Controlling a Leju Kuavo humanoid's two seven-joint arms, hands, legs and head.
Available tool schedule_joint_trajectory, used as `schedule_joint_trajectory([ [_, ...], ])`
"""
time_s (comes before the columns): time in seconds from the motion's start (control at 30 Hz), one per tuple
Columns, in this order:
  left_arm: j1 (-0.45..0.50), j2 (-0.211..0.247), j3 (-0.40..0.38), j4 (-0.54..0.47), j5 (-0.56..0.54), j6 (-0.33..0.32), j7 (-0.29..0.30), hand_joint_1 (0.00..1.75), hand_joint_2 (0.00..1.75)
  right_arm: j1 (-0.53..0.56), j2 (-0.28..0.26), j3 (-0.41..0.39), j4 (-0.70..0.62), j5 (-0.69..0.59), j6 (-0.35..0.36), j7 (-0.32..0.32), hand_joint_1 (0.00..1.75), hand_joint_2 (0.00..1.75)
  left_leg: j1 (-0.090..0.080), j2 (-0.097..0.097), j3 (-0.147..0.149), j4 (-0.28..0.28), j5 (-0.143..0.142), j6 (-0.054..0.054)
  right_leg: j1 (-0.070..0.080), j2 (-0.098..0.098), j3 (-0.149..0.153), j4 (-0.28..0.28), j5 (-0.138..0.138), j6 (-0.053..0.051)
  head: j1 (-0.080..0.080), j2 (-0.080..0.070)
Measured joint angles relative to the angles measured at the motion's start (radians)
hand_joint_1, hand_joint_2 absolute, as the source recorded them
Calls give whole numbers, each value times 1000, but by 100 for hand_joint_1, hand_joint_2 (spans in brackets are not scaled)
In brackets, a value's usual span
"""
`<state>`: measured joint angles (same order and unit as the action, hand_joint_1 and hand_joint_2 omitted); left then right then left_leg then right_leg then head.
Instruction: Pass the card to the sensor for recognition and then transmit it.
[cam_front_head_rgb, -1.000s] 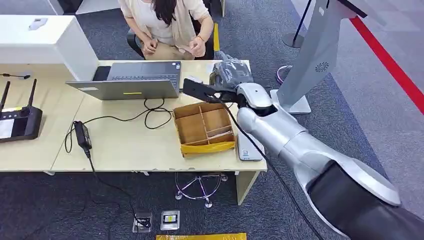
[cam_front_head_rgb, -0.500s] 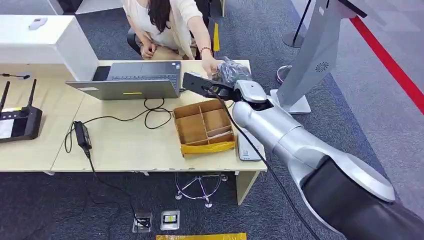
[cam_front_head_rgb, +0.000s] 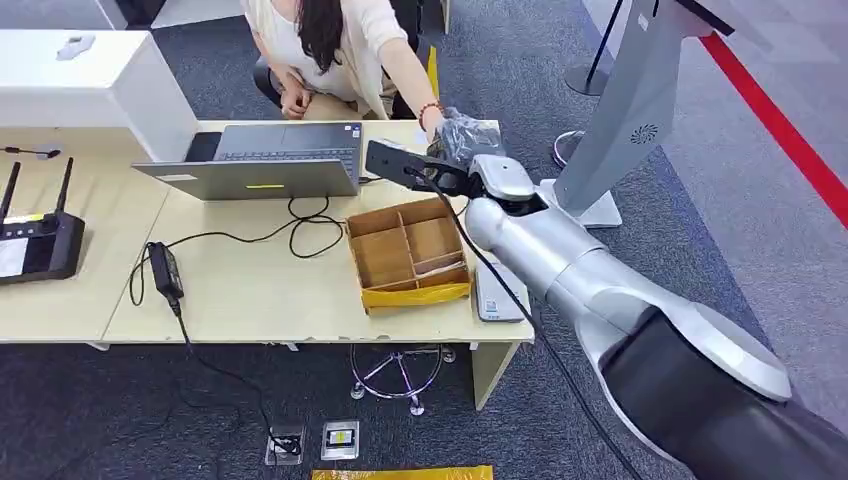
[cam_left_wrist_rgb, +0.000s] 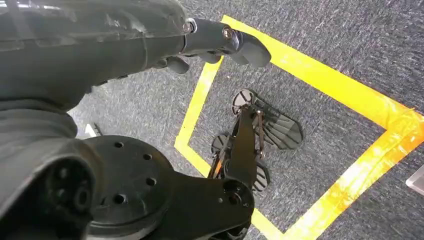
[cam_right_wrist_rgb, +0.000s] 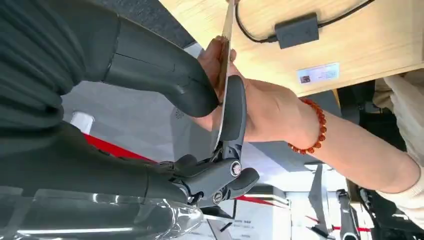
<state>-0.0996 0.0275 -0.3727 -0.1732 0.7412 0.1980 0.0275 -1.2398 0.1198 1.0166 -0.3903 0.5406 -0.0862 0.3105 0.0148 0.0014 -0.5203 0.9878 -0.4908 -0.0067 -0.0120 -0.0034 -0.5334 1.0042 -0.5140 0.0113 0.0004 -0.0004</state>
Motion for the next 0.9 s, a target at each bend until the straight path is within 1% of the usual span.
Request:
schedule_joint_trajectory([
  [0.03,0,0,-2,0,0,0,0,0,0,-1,2,2,1,0,0,-2,0,0,0,0,0,0,0,0,0,0,0,0,0,0,0,0],
  [0.3,0,0,-4,0,10,-1,0,0,0,-2,6,6,4,17,4,-30,0,0,0,0,0,0,0,0,0,0,0,0,0,0,0,0],
  [0.47,0,0,-9,0,17,-1,0,0,0,-2,6,17,6,12,-11,-42,0,0,0,0,0,0,0,0,0,0,0,0,0,0,0,0],
  [0.57,1,0,-10,0,24,-1,0,0,0,-2,5,18,8,-21,-35,-45,0,0,0,0,0,0,0,0,0,0,0,0,0,0,0,0],
  [0.63,2,0,-11,0,34,0,0,0,0,-2,1,15,11,-69,-49,-45,0,0,0,0,0,0,0,0,0,0,0,0,0,0,0,0],
  [0.67,3,0,-11,0,37,0,0,0,0,-2,-5,11,13,-92,-51,-41,0,0,0,0,0,0,0,0,0,0,0,0,0,0,0,0],
  [0.77,9,0,-11,0,55,2,0,0,0,-3,-25,-5,17,-150,-55,-5,0,0,0,0,0,1,0,0,0,0,-1,0,0,0,0,0],
  [0.9,19,0,-11,0,75,2,0,0,0,-8,-76,-33,29,-189,-58,35,0,0,0,0,-1,2,0,0,0,0,-1,0,0,0,0,0],
])
